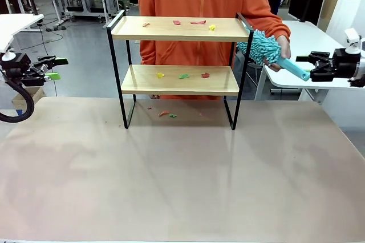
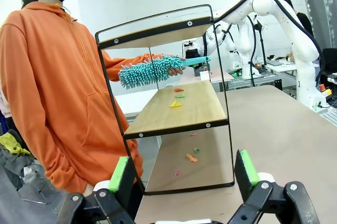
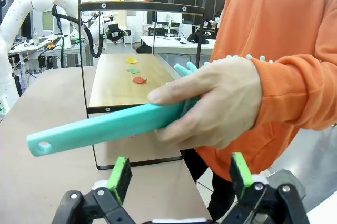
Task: Clean the shelf.
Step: Pick up the Duster handed by the human.
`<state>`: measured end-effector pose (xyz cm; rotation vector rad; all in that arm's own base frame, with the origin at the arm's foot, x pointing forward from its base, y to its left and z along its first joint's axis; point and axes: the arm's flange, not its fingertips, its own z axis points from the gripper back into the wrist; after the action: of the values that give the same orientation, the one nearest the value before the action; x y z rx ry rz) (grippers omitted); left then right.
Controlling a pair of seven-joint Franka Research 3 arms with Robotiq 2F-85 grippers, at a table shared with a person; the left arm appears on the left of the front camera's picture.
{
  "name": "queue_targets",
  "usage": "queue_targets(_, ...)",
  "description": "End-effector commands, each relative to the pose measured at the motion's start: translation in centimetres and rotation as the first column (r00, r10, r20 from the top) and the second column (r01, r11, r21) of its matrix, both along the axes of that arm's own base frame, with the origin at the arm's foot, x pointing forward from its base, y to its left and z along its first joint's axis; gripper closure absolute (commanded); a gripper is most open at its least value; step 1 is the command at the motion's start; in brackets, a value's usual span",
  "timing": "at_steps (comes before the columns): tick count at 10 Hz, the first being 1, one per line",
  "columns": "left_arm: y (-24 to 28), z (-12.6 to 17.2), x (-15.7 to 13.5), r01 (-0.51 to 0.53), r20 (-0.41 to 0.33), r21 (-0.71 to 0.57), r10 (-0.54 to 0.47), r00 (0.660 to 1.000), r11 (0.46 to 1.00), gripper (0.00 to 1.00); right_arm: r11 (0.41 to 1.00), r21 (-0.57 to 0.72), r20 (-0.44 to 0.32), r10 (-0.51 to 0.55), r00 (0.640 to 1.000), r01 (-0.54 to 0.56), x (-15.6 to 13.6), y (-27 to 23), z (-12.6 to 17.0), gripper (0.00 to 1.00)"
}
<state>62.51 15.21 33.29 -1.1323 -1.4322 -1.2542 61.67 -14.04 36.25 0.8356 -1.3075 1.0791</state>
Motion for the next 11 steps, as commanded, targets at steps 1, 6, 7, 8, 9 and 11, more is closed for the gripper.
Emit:
queue_targets(1,-0.2,0.1,-0.3,-0.001,0.011,0.014,0.001,1.000,1.000,0.00,1.000,0.000,0.000,0.000,1.000,0.000,0.0,0.0,0.0,0.00)
queue_targets(6,-0.2,0.1,-0.3,-0.001,0.011,0.014,0.001,1.000,1.000,0.00,0.964,-0.251,-0.203,-0.139,0.969,0.086,-2.6,-2.4,8.4,0.00)
queue_targets(7,-0.2,0.1,-0.3,-0.001,0.011,0.014,0.001,1.000,1.000,0.00,0.936,-0.336,-0.245,-0.199,0.949,0.110,-3.7,-2.0,10.5,0.00)
queue_targets(8,-0.2,0.1,-0.3,-0.001,0.011,0.014,0.001,1.000,1.000,0.00,0.914,-0.380,-0.283,-0.261,0.923,0.142,-4.8,-1.1,12.2,0.00)
queue_targets(9,-0.2,0.1,-0.3,-0.001,0.011,0.014,0.001,1.000,1.000,0.00,0.875,-0.440,-0.282,-0.349,0.894,0.203,-5.8,0.3,13.4,0.00)
queue_targets(11,-0.2,0.1,-0.3,-0.001,0.011,0.014,0.001,1.000,1.000,0.00,0.785,-0.532,-0.269,-0.511,0.816,0.316,-8.2,3.1,15.7,0.00)
